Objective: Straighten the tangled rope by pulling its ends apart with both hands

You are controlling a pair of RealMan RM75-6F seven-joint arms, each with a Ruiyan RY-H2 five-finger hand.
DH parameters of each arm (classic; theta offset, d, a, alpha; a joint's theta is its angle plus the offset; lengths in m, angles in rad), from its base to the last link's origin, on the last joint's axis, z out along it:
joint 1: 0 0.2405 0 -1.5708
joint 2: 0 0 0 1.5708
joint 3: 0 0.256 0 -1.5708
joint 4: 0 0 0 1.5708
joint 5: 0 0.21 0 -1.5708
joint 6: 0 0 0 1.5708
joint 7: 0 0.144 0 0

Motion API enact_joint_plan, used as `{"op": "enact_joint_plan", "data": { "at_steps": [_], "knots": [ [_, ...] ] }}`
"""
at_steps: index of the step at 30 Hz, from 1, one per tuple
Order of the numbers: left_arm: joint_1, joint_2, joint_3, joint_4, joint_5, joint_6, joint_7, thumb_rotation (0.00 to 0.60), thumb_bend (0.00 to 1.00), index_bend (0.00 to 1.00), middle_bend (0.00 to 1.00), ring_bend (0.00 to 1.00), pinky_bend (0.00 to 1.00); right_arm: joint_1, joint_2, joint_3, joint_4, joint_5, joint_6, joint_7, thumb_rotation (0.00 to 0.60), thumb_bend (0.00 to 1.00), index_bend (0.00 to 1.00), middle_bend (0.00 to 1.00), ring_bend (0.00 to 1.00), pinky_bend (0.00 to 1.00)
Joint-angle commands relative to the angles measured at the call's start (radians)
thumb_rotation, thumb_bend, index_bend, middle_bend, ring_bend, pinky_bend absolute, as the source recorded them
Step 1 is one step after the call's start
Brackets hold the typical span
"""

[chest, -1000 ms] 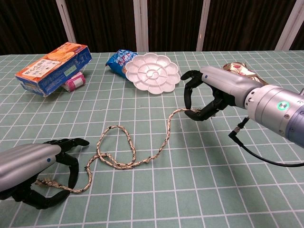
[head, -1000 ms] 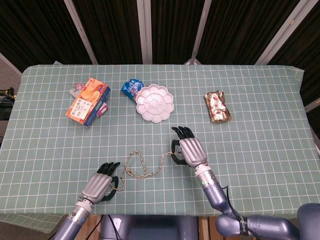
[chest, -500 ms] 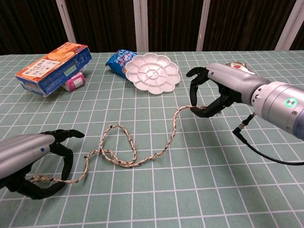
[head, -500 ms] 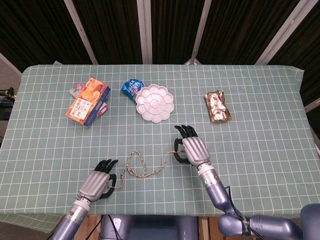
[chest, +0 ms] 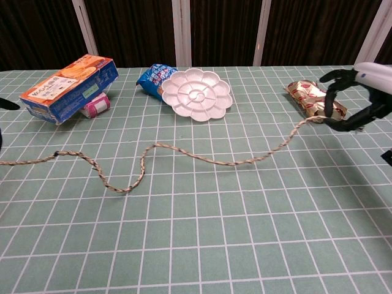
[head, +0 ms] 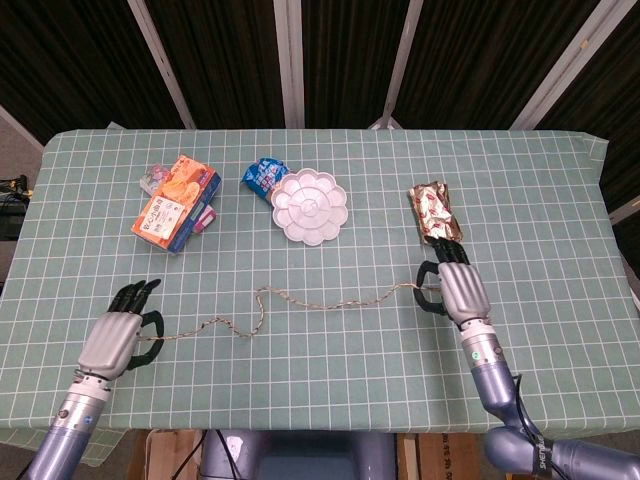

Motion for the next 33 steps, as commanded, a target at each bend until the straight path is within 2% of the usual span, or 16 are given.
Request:
{"op": "enact_joint_plan", "data": {
  "at_steps": [1, 8, 18, 25, 33],
  "knots": [
    [0.022, 0.036, 0.004, 0.016, 0.008, 0.021, -0.046, 0.6, 0.54, 0.62, 0.04, 0.0, 0.0, -0.032, 0.031, -0.012, 0.015, -0.001, 0.01, 0.033, 0.6, 0.46, 0.66, 0.13, 0.0, 0.0],
    [0.052, 0.064, 0.01, 0.07, 0.011, 0.052, -0.114, 0.6, 0.54, 0.62, 0.05, 0.0, 0.0, -0.096, 0.084, -0.049, 0.038, -0.032, 0.029, 0.094, 0.6, 0.46, 0.66, 0.13, 0.0, 0.0],
    [0.063, 0.053, 0.0, 0.128, -0.008, 0.062, -0.122, 0.6, 0.54, 0.62, 0.05, 0.0, 0.0, -0.137, 0.09, -0.062, 0.083, -0.05, 0.034, 0.144, 0.6, 0.46, 0.66, 0.13, 0.0, 0.0],
    [0.046, 0.026, -0.01, 0.157, -0.033, 0.034, -0.083, 0.6, 0.54, 0.62, 0.04, 0.0, 0.0, -0.144, 0.076, -0.069, 0.128, -0.04, 0.008, 0.14, 0.6, 0.46, 0.66, 0.13, 0.0, 0.0],
    [0.004, -0.033, -0.037, 0.21, -0.068, -0.006, -0.004, 0.6, 0.54, 0.62, 0.04, 0.0, 0.0, -0.14, 0.049, -0.084, 0.172, -0.03, -0.018, 0.081, 0.6, 0.46, 0.66, 0.13, 0.0, 0.0]
  ]
}}
